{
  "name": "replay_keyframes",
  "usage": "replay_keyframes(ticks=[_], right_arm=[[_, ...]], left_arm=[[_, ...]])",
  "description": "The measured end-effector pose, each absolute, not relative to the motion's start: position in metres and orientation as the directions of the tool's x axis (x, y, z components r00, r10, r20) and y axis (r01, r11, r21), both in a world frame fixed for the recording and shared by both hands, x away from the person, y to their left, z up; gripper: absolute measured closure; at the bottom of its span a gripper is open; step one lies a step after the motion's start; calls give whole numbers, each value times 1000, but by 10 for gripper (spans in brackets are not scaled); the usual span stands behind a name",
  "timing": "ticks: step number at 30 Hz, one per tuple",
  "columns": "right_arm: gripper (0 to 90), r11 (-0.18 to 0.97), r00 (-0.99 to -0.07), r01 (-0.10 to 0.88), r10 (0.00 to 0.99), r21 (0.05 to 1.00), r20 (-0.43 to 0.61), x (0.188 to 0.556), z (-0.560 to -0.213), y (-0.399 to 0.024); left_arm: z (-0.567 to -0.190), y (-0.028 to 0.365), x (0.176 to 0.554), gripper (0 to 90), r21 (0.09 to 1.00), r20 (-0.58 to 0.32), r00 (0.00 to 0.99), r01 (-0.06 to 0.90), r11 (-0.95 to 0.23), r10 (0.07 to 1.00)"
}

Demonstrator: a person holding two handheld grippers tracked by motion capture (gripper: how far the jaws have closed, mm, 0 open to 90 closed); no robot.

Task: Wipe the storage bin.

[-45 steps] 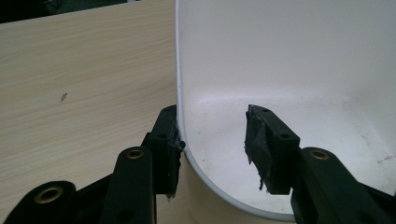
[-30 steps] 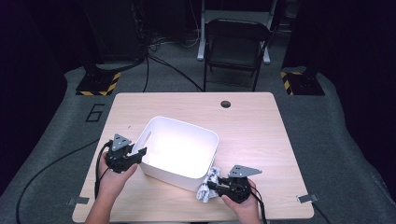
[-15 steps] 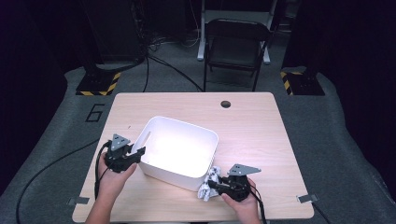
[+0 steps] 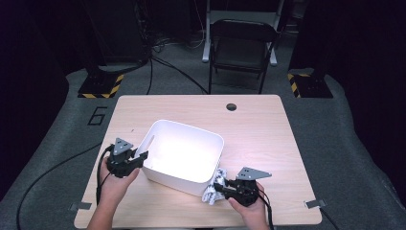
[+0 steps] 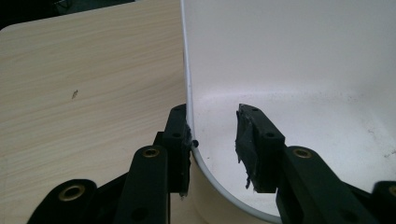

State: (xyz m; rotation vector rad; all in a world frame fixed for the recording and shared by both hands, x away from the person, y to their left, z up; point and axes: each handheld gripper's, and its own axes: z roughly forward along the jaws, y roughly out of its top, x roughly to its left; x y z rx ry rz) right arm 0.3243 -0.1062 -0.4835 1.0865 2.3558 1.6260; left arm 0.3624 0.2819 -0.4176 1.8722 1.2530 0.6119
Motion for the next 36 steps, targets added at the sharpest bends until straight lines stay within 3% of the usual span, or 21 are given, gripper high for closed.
replay_keyframes(ticks=[8,11,16,19,25,36], right_arm=[[704,276,-715,576,626,769,311,334,-505,-102],[705,286,-731,535,628,795,267,331,-497,-101],[703,145,-756,451,587,881,290,321,-466,-110],[703,178,-762,423,601,888,243,318,-464,-108],[704,223,-725,538,614,813,311,327,-488,-104],[704,273,-690,590,659,759,299,336,-508,-101]], left_arm=[[-417,283,362,659,815,-39,386,546,-194,922],[-416,283,362,657,810,-34,386,551,-201,922],[-417,283,362,645,811,-57,383,557,-181,922],[-416,281,361,662,810,-35,381,553,-198,924],[-416,282,361,670,809,-41,383,555,-194,923],[-413,285,360,666,791,-48,404,574,-212,913]])
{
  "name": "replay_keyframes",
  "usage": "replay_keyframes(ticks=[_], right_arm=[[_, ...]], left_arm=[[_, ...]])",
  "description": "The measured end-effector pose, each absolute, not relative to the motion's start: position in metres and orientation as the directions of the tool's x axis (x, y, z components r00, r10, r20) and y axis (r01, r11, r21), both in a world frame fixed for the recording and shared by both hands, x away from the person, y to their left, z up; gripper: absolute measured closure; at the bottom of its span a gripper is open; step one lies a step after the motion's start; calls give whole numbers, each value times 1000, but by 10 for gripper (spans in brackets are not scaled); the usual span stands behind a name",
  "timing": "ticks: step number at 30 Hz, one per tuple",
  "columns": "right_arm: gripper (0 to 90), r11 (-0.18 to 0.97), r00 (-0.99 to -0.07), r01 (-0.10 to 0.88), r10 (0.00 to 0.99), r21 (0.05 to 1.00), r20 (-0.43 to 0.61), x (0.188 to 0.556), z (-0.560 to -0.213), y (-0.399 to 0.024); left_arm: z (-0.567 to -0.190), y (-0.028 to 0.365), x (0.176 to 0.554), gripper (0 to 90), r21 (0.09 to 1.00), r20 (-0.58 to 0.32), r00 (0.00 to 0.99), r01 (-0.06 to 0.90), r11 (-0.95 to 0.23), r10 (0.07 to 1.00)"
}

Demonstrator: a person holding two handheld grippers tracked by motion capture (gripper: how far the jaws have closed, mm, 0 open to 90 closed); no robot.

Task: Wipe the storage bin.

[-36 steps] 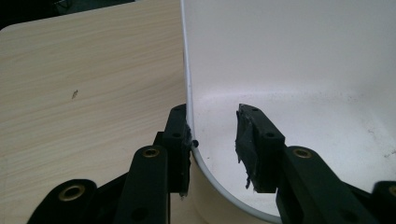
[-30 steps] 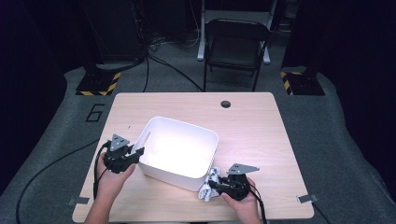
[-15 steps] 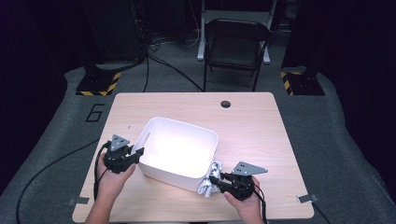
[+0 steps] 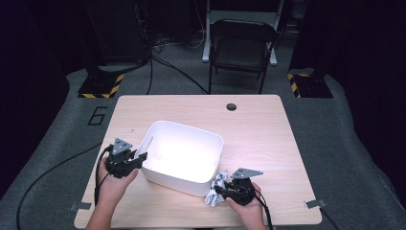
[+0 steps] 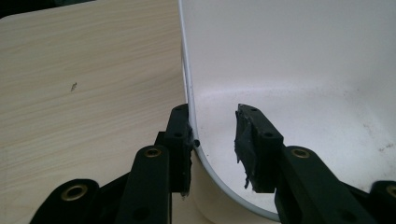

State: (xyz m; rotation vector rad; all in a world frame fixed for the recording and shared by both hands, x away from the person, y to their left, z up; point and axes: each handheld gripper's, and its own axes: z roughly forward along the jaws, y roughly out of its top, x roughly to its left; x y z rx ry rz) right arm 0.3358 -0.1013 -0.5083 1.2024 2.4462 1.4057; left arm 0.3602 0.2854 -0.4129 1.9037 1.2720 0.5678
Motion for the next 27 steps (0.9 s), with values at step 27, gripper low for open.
replay_keyframes(ticks=[27], right_arm=[[700,150,-740,451,613,880,275,317,-454,-111]], left_arm=[[-408,293,360,647,753,-86,461,610,-245,883]])
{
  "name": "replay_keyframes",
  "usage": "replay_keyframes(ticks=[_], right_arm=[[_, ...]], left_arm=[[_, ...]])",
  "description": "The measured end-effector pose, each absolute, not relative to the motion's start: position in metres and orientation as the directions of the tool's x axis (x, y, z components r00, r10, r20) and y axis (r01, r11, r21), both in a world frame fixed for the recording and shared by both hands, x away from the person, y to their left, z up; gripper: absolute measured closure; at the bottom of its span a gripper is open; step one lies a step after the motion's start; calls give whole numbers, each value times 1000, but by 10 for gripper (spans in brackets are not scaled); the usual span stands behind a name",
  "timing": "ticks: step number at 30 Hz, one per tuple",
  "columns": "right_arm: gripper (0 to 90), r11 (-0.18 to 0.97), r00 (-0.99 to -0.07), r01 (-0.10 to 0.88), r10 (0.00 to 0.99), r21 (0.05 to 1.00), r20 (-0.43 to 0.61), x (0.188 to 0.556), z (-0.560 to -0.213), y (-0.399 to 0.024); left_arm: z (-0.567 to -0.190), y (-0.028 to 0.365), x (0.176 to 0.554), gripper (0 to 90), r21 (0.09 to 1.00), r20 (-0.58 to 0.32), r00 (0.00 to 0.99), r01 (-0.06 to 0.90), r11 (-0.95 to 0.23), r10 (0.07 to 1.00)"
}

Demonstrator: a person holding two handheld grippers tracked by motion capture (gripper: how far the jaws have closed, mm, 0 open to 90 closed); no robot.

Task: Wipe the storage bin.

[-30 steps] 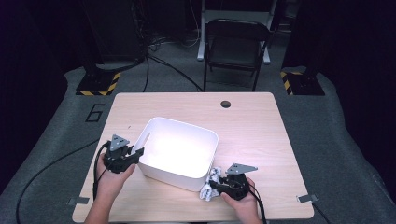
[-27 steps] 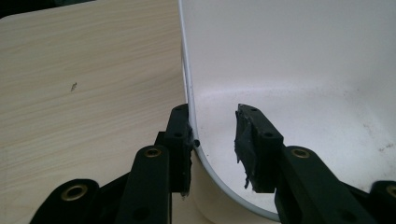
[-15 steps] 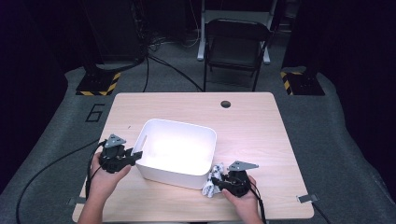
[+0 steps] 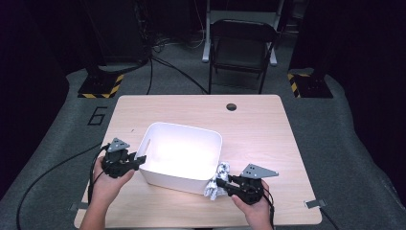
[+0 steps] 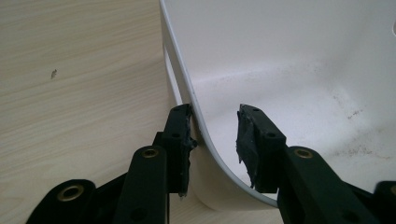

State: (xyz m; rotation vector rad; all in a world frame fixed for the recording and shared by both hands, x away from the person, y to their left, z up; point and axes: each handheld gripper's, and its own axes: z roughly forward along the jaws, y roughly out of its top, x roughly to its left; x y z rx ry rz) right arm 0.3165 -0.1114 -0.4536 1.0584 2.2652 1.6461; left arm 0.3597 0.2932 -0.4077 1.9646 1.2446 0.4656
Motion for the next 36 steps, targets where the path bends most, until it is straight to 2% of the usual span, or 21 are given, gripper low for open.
replay_keyframes(ticks=[6,20,25,28,32,36], right_arm=[[701,171,-739,464,616,869,273,319,-462,-110],[702,262,-703,579,641,772,309,330,-500,-103],[704,258,-719,533,641,806,270,326,-488,-104],[700,170,-745,482,597,860,299,319,-469,-106],[699,184,-768,379,609,907,198,310,-449,-104],[692,179,-764,429,594,885,250,317,-461,-105]], left_arm=[[-407,294,359,656,753,-76,472,604,-260,878],[-406,294,356,658,746,-60,477,606,-278,877],[-407,294,355,651,746,-77,465,614,-259,882],[-407,293,354,643,747,-91,459,618,-244,884],[-407,290,351,650,744,-62,461,613,-267,885],[-406,287,349,691,738,-22,458,607,-294,889]])
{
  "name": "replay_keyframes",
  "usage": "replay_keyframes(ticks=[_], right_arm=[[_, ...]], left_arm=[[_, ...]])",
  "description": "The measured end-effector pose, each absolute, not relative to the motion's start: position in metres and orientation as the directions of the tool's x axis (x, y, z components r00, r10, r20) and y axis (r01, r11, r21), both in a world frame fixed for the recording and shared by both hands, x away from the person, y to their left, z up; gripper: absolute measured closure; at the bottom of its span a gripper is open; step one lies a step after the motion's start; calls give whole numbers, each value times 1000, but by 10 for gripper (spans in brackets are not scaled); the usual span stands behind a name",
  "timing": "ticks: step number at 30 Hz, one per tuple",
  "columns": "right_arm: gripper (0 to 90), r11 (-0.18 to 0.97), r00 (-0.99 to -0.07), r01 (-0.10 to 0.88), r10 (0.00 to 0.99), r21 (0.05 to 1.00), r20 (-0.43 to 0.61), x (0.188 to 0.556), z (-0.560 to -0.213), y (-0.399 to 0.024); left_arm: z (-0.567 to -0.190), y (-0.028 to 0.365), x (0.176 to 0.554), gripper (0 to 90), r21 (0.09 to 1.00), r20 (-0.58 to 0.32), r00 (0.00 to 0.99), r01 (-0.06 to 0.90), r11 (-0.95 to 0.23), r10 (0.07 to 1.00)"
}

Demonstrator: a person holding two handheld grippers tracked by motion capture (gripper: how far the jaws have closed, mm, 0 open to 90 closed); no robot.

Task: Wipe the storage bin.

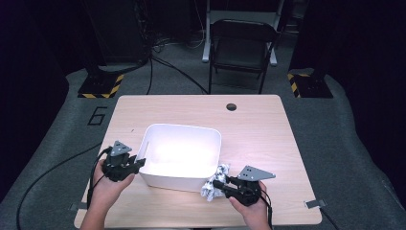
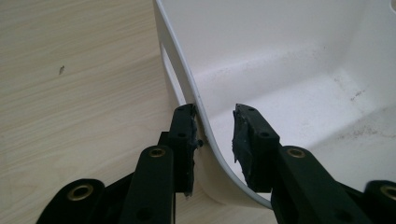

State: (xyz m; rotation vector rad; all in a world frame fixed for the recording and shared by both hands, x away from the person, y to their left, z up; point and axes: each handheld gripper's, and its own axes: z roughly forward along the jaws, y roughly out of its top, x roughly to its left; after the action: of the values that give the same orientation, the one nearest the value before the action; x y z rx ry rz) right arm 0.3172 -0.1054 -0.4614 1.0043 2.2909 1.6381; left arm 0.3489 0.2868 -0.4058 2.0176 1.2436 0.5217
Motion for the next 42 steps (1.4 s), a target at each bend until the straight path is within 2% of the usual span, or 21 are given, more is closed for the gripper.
replay_keyframes(ticks=[8,14,17,23,27,30,33,39,42], right_arm=[[684,258,-741,525,607,811,286,331,-489,-100],[680,317,-747,543,606,778,275,336,-499,-99],[678,297,-739,545,613,784,281,334,-493,-99],[677,198,-749,449,615,871,246,321,-454,-106],[677,197,-759,427,608,883,231,319,-444,-109],[674,180,-762,435,596,882,254,321,-447,-110],[649,230,-761,438,610,869,222,322,-454,-107],[653,244,-741,503,615,829,269,329,-479,-105],[653,280,-740,527,616,802,272,334,-489,-103]], left_arm=[[-406,287,348,690,742,-19,457,603,-293,889],[-406,288,349,681,743,-15,465,597,-301,885],[-406,287,348,679,744,-2,459,594,-306,888],[-406,285,348,667,742,-12,473,594,-309,881],[-406,285,348,666,735,-9,494,593,-329,870],[-406,283,347,670,737,2,496,587,-336,868],[-406,283,348,677,740,2,490,586,-330,872],[-405,283,348,671,731,-1,492,595,-335,871],[-404,281,347,660,711,44,506,590,-383,861]])
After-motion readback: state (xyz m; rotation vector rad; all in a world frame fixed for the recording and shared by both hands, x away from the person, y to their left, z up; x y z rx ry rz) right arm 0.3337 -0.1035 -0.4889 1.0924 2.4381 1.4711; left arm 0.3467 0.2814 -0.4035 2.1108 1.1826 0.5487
